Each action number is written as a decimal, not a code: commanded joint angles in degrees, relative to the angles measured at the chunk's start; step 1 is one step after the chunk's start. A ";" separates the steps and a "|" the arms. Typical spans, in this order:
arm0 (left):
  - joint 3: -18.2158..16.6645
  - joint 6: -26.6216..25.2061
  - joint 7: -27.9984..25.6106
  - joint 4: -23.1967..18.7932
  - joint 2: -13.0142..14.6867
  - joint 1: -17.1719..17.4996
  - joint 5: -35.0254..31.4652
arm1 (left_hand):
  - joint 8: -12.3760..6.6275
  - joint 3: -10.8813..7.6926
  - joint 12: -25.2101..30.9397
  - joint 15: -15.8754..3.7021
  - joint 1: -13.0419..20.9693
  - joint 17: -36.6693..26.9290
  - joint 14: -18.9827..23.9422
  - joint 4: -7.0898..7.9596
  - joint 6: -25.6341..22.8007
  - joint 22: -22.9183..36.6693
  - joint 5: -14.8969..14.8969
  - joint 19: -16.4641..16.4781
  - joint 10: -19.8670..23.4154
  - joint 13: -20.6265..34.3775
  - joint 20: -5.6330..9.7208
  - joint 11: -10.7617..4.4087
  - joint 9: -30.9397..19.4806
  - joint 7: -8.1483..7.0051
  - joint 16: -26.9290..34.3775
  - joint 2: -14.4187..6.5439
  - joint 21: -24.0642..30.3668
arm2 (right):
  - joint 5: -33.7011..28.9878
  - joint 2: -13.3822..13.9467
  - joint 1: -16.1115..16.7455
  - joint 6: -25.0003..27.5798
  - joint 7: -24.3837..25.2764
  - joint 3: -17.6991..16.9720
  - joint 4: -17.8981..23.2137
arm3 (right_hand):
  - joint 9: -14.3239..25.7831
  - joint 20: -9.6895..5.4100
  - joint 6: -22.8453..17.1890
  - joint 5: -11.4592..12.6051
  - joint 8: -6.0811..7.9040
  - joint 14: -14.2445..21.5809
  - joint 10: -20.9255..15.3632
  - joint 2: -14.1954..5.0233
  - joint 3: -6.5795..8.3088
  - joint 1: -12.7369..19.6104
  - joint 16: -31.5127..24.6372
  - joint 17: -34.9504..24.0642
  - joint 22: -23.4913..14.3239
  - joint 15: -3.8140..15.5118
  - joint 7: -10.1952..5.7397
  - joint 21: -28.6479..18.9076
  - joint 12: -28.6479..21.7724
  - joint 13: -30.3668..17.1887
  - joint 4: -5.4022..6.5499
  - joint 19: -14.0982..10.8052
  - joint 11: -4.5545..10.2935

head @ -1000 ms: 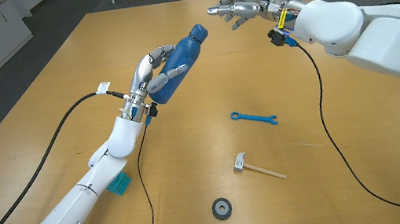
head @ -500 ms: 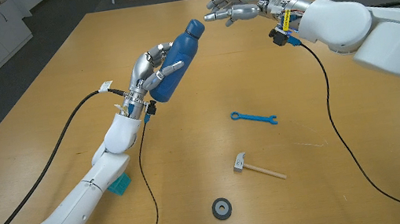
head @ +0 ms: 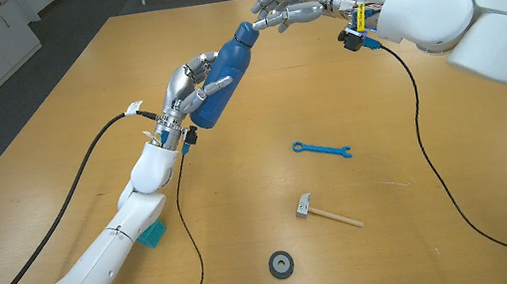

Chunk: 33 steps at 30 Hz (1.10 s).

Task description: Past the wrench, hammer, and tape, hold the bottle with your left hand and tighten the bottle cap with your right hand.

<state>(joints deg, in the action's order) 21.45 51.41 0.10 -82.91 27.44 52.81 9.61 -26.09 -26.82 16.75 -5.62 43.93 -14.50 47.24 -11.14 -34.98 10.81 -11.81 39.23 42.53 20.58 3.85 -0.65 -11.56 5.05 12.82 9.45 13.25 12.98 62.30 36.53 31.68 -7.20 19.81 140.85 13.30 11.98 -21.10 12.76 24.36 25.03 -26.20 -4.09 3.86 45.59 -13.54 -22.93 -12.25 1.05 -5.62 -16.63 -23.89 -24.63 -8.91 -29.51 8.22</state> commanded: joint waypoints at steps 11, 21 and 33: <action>-1.21 -1.16 1.10 -0.28 -1.48 0.31 -0.69 | -0.57 -0.93 0.13 -8.08 11.40 -0.20 -0.03 1.47 -13.48 0.13 -0.34 -0.24 9.72 0.23 7.72 -9.50 -0.22 -12.94 0.15 -12.08 -0.06 | -0.39 -1.06 -1.54 0.00 -4.99 0.05 -0.81 | -0.36 -0.40 -5.62 0.62 0.98 3.69 -6.76 0.18 1.09 1.46 -0.84 1.96 0.13 0.76 -1.98 -0.33 -0.06 2.79 0.23 -1.45 1.69; -1.59 -1.54 0.71 -0.43 -1.79 0.54 -1.10 | -0.59 -0.92 0.08 -8.09 11.45 -0.26 0.14 1.54 -13.58 0.16 -0.37 -0.11 9.82 0.32 7.71 -9.41 -0.23 -12.76 0.22 -12.36 -0.01 | 0.61 -1.15 -1.94 -1.78 -7.14 -0.13 -2.16 | -0.49 0.08 -4.75 0.44 0.26 3.52 -6.22 0.29 1.10 1.16 -0.63 2.44 0.17 0.34 -1.60 -0.24 0.78 3.56 0.50 -1.40 1.20; -1.71 -1.83 0.58 -0.61 -1.88 0.70 -1.34 | -0.66 -0.89 0.06 -8.09 11.49 -0.29 0.23 1.56 -13.79 0.17 -0.39 -0.07 9.96 0.39 7.71 -9.40 -0.23 -12.76 0.23 -12.52 0.01 | 0.78 -1.36 -2.02 -2.49 -7.47 -0.25 -2.83 | -0.65 0.15 -3.60 0.29 -0.76 3.69 -5.34 0.30 1.29 1.09 -0.48 3.14 0.24 0.11 -1.61 -0.35 2.03 4.66 0.67 -1.99 1.41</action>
<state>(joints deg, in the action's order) 19.94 49.87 1.02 -83.38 25.70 53.36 8.57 -26.32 -26.49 16.64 -5.49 43.61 -14.49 47.15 -10.82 -35.32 10.80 -11.87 39.23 42.74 20.88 3.85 -0.85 -11.57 4.96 12.82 9.13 13.25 13.89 60.96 34.74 29.56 -14.20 19.51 138.39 12.50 12.19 -24.73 13.19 23.91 28.59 -31.72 -4.08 5.01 46.48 -14.04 -19.80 -11.98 1.51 -7.27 -16.63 -22.02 -19.95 -8.36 -30.97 9.54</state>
